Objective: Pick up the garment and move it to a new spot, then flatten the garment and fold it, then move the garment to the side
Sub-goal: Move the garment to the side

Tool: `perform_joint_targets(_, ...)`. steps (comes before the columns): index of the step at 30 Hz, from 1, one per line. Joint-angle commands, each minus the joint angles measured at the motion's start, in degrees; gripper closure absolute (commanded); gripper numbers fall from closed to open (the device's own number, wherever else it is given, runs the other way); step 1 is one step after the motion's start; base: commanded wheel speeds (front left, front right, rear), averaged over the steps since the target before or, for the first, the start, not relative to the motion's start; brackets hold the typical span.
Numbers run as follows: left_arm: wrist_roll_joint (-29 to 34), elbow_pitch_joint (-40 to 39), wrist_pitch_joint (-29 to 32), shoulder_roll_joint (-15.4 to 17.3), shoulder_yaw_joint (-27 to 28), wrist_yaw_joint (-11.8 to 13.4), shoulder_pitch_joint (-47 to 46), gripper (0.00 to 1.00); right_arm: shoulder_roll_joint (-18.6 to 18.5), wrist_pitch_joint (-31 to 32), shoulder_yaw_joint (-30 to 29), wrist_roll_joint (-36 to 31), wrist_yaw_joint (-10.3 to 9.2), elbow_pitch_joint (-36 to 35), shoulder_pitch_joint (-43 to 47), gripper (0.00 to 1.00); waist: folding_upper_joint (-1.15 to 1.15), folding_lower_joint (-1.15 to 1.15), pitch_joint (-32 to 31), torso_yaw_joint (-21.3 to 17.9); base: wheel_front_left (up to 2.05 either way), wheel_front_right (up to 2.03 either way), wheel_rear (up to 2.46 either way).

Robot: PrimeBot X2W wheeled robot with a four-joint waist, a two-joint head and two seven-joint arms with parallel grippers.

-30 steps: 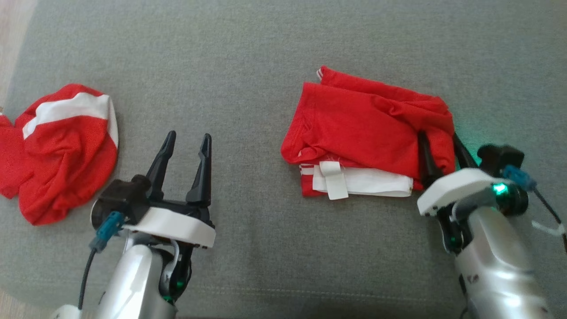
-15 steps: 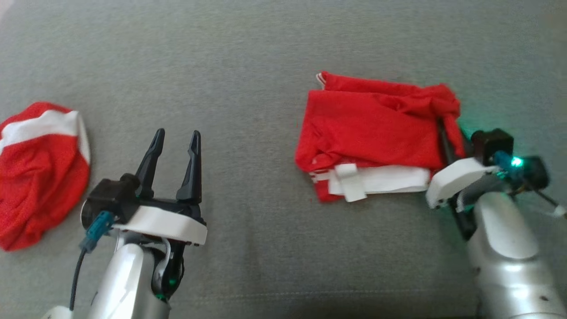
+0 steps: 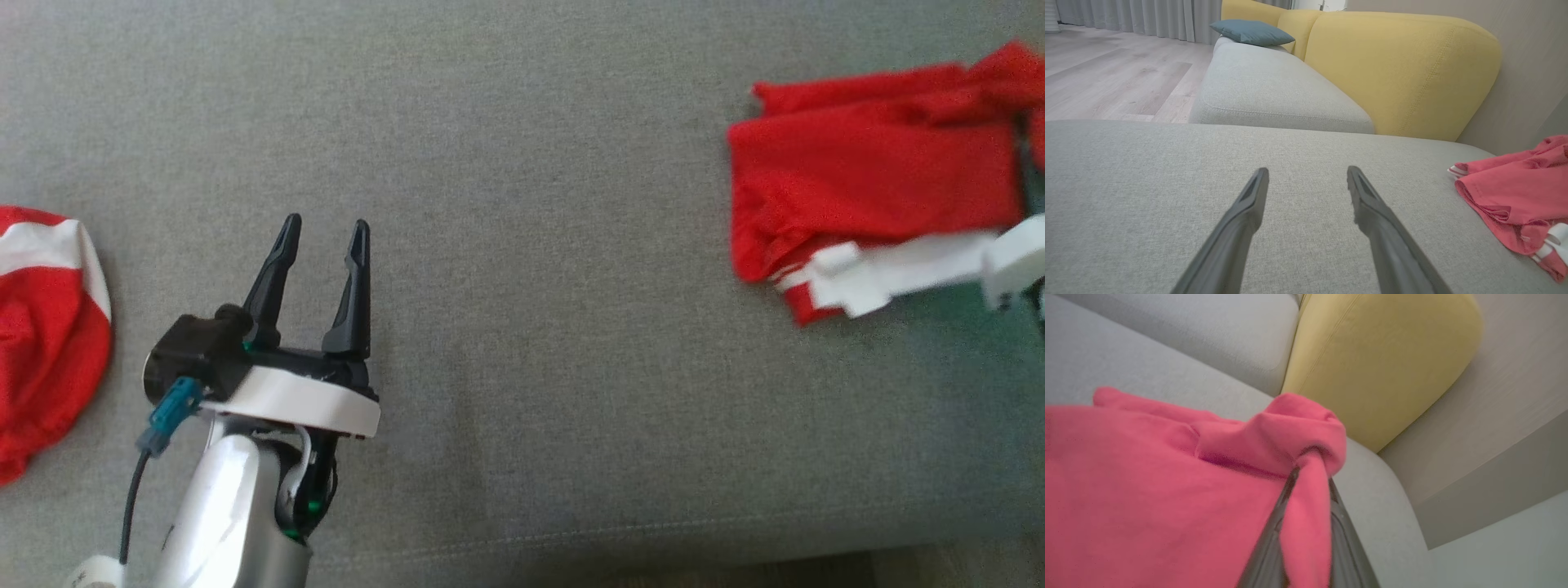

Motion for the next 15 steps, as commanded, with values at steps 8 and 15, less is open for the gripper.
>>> perform_joint_targets(8,0.3,-2.3,-0.3,0.5,2.2,-0.6,-2.0,0.00,-0.8,0.6,-5.0,-0.6,-0.05,-9.2,-0.8,1.00,0.00,0.00,1.2,0.6,0.00,0.00,0.00)
perform_joint_targets(15,0.4,-2.2,-0.3,0.5,2.7,-0.8,-2.0,0.00,0.4,1.0,-6.8,-0.4,-0.05,-12.3,0.7,1.00,0.00,0.00,1.5,1.1,0.00,0.00,0.00)
